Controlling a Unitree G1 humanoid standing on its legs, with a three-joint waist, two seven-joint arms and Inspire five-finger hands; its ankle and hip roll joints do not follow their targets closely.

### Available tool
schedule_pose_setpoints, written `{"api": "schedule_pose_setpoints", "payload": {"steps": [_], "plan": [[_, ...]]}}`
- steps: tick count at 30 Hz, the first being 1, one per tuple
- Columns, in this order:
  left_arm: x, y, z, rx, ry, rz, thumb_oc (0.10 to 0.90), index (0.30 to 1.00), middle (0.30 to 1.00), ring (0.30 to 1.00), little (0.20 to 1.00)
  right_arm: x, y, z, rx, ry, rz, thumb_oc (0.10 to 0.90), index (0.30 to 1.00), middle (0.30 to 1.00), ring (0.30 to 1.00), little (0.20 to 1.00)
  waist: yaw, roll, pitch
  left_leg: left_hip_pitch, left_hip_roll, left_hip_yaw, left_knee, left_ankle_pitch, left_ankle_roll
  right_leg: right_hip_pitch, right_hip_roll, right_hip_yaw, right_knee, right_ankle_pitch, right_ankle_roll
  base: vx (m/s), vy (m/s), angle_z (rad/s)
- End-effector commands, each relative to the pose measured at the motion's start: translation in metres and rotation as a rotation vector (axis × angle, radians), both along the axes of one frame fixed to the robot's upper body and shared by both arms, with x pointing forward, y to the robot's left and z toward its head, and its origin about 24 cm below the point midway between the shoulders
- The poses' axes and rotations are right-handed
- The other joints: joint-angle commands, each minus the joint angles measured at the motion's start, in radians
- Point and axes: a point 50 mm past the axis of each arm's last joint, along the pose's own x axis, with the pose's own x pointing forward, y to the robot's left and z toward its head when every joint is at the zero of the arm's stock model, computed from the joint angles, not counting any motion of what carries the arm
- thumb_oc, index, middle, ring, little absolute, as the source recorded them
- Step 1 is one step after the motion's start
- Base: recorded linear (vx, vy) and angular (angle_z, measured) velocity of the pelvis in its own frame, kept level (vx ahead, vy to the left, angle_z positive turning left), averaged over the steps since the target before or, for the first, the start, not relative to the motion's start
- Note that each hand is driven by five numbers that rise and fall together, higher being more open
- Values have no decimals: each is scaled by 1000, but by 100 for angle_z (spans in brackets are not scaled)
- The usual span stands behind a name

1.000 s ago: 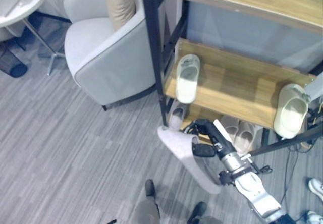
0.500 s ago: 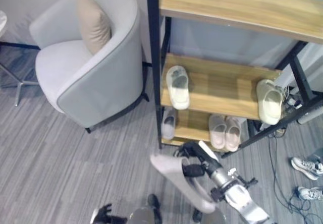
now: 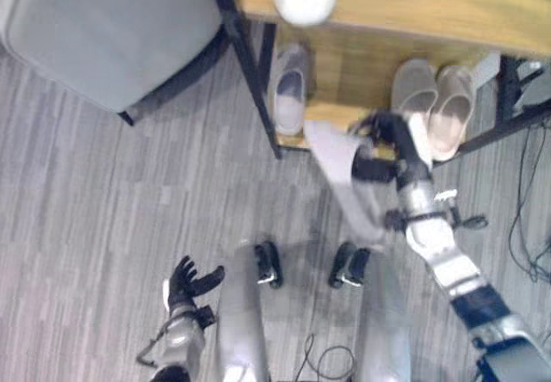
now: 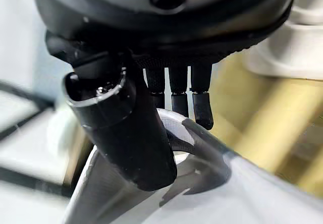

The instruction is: Arrange the slippers neatly on the shoe rack.

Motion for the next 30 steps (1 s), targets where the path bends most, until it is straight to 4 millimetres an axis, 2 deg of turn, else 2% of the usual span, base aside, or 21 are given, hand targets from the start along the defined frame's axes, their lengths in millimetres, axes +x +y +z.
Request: {"api": "schedule_pose_setpoints", "payload": {"steps": [1, 3, 6, 7, 8, 9, 10, 11, 13, 15, 17, 19, 22, 25, 26, 30], "plan": [[-20, 16, -5, 15, 9, 196, 800, 900, 900, 900, 900, -8, -3, 72, 112, -352, -16, 400, 300, 300, 300, 300, 33, 30, -108, -120, -17, -164, 176, -129, 28, -89, -19, 124, 130, -146, 2, 10, -58, -9], [-13, 23, 4, 36, -29, 219, 800, 900, 900, 900, 900, -7, -5, 96, 106, -423, -33, 400, 300, 300, 300, 300, 41, 33, -115, -227, -22, -186, 315, -176, 37, -203, -9, 147, 280, -196, -19, 69, -75, -11], [-2, 22, 16, 115, -72, 132, 800, 900, 900, 900, 900, -6, -11, 128, 71, -513, -86, 400, 300, 300, 300, 300, 49, 33, -99, -361, -27, -227, 529, -242, 42, -346, -13, 189, 510, -251, -32, 82, -62, 6], [-2, 21, 16, 115, -72, 132, 800, 900, 900, 900, 900, -6, -11, 129, 71, -514, -86, 400, 300, 300, 300, 300, 49, 33, -101, -368, -28, -228, 533, -243, 42, -353, -14, 190, 515, -252, -33, 80, -64, 12], [0, 18, 18, 118, -90, 120, 800, 900, 900, 900, 900, -5, -17, 143, 56, -551, -139, 400, 300, 300, 300, 300, 53, 38, -67, -435, -36, -265, 665, -277, 44, -426, -13, 234, 653, -283, -40, 50, -38, 12], [0, 18, 18, 117, -91, 120, 800, 900, 900, 900, 900, -5, -17, 144, 56, -552, -139, 400, 300, 300, 300, 300, 52, 38, -68, -441, -37, -265, 671, -279, 44, -432, -13, 236, 659, -285, -40, 111, -57, 20], [-4, 20, 17, 132, -76, 121, 800, 900, 900, 900, 900, -2, -27, 162, 62, -583, -191, 400, 300, 300, 300, 300, 55, 46, -32, -504, -53, -304, 801, -313, 49, -488, -11, 277, 795, -314, -41, 76, -18, 22], [-3, 19, 17, 131, -77, 122, 800, 900, 900, 900, 900, -2, -27, 163, 62, -585, -190, 400, 300, 300, 300, 300, 53, 48, -31, -506, -55, -306, 805, -314, 49, -488, -13, 276, 798, -316, -42, 99, -25, 16], [-9, 27, 14, 175, -41, 133, 800, 900, 900, 900, 900, -2, -31, 187, 83, -613, -206, 400, 300, 300, 300, 300, 59, 62, 16, -533, -79, -362, 926, -344, 45, -489, -22, 311, 918, -360, -56, 55, -42, 1], [-15, 31, 12, 184, -27, 157, 800, 900, 900, 900, 900, -4, -33, 195, 73, -632, -214, 400, 300, 300, 300, 300, 63, 60, 17, -533, -85, -370, 952, -357, 43, -489, -25, 323, 943, -372, -63, 9, -33, 12], [-34, 43, 7, 208, 7, 210, 800, 900, 900, 900, 900, -7, -37, 208, 63, -657, -244, 400, 300, 300, 300, 300, 79, 60, 17, -533, -87, -386, 987, -377, 42, -489, -32, 342, 991, -388, -67, -42, -14, 13], [-37, 45, 7, 210, 8, 228, 800, 900, 900, 900, 900, -7, -38, 213, 62, -664, -249, 400, 300, 300, 300, 300, 84, 58, 17, -533, -87, -387, 992, -382, 40, -489, -37, 342, 998, -388, -66, -40, -23, 6], [-54, 58, 6, 269, 50, 262, 800, 900, 900, 900, 900, -16, -34, 232, 26, -726, -243, 400, 300, 300, 300, 300, 105, 29, 17, -533, -82, -391, 996, -397, 34, -489, -42, 346, 1015, -411, -85, -64, -48, 12], [-60, 59, 2, 275, 75, 258, 800, 900, 900, 900, 900, -19, -34, 235, 22, -744, -240, 400, 300, 300, 300, 300, 110, 20, 17, -533, -81, -396, 992, -397, 33, -489, -42, 338, 1010, -409, -85, 0, 0, 0], [-67, 59, -3, 274, 108, 238, 800, 900, 900, 900, 900, -13, -42, 239, -15, -705, -293, 400, 300, 300, 300, 300, 124, 11, 17, -533, -79, -407, 983, -396, 32, -489, -43, 327, 996, -401, -84, 0, 0, 0], [-68, 57, -4, 296, 124, 198, 800, 900, 900, 900, 900, -3, -49, 236, -72, -645, -352, 400, 300, 300, 300, 300, 138, 8, 17, -533, -75, -411, 960, -393, 28, -489, -45, 308, 964, -391, -88, -1, -1, -1]]}}
